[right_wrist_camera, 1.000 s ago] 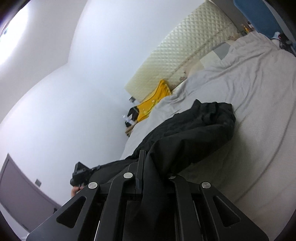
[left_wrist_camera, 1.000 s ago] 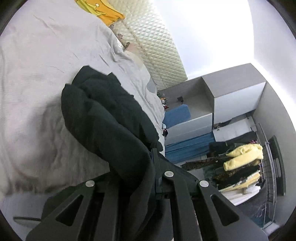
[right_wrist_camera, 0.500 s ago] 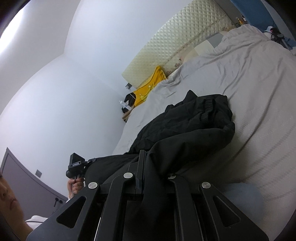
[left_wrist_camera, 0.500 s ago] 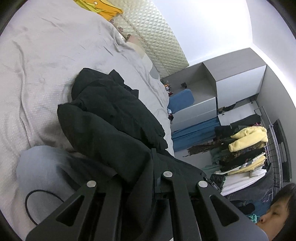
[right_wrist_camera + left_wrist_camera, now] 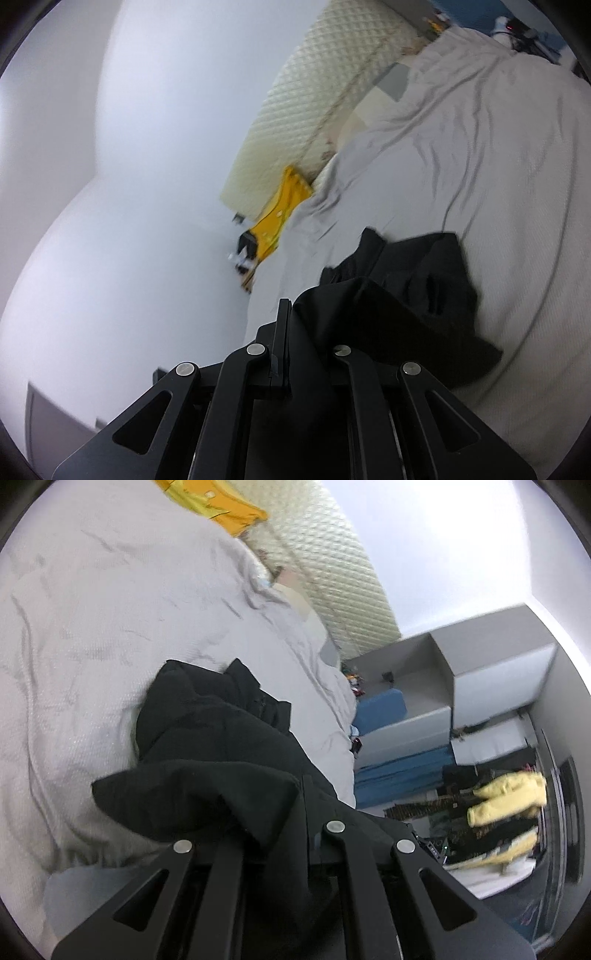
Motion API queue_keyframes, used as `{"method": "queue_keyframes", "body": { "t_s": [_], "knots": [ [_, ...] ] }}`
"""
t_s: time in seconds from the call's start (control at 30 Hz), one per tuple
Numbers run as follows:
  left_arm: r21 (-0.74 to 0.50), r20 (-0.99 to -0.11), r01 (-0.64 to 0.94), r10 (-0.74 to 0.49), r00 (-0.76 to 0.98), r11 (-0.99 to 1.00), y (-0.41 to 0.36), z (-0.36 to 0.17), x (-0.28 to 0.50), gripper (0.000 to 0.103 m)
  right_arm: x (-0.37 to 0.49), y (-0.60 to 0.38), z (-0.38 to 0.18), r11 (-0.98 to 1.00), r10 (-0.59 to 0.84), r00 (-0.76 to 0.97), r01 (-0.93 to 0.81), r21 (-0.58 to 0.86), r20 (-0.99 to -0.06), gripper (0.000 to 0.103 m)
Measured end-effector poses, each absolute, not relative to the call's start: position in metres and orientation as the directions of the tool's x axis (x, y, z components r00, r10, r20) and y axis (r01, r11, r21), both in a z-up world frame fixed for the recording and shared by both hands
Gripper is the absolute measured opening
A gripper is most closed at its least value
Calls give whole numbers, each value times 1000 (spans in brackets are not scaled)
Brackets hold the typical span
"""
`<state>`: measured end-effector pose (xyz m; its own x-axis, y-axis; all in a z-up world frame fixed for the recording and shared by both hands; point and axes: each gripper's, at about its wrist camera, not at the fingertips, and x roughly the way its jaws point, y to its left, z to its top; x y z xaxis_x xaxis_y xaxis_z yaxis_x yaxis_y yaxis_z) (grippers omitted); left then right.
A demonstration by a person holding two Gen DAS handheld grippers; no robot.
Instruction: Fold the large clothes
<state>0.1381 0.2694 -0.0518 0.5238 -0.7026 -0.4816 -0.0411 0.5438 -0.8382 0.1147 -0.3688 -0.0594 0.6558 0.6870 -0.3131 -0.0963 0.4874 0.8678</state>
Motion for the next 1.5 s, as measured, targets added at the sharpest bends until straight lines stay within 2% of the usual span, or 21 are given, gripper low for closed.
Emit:
{"method": "queue_keyframes", "body": {
  "t_s": [0.17,0.33,0.53,0.83,0.97,1.17,1.37,1.43,1.5],
  "knots": [
    [-797,-563,-127,-648,513,591,265,-63,185,6,183,-371,-89,477,632,665,71,876,-398,6],
    [-703,-673,-188,-558,485,685,250,-74,221,7,232,-373,-125,488,579,633,237,840,-514,6],
    [-599,-756,-196,-469,456,776,239,-73,246,9,261,-372,-144,552,539,591,291,782,-600,6],
    [-516,-819,-239,-391,420,823,221,-104,286,10,295,-368,-189,580,518,549,339,741,-656,5],
    [-427,-860,-213,-323,394,879,199,-117,296,10,306,-357,-215,602,517,518,347,719,-682,4],
    [-420,-868,-218,-320,379,881,196,-130,312,10,317,-358,-231,598,541,496,341,725,-680,2],
    [-443,-868,-189,-368,333,876,206,-121,305,10,307,-369,-221,563,637,479,247,789,-604,18],
    [-474,-857,-184,-404,318,861,215,-116,294,14,297,-370,-213,582,638,473,222,783,-608,23],
    [-516,-839,-196,-446,311,834,227,-110,280,21,282,-376,-203,593,630,479,212,777,-611,39]
  ]
}}
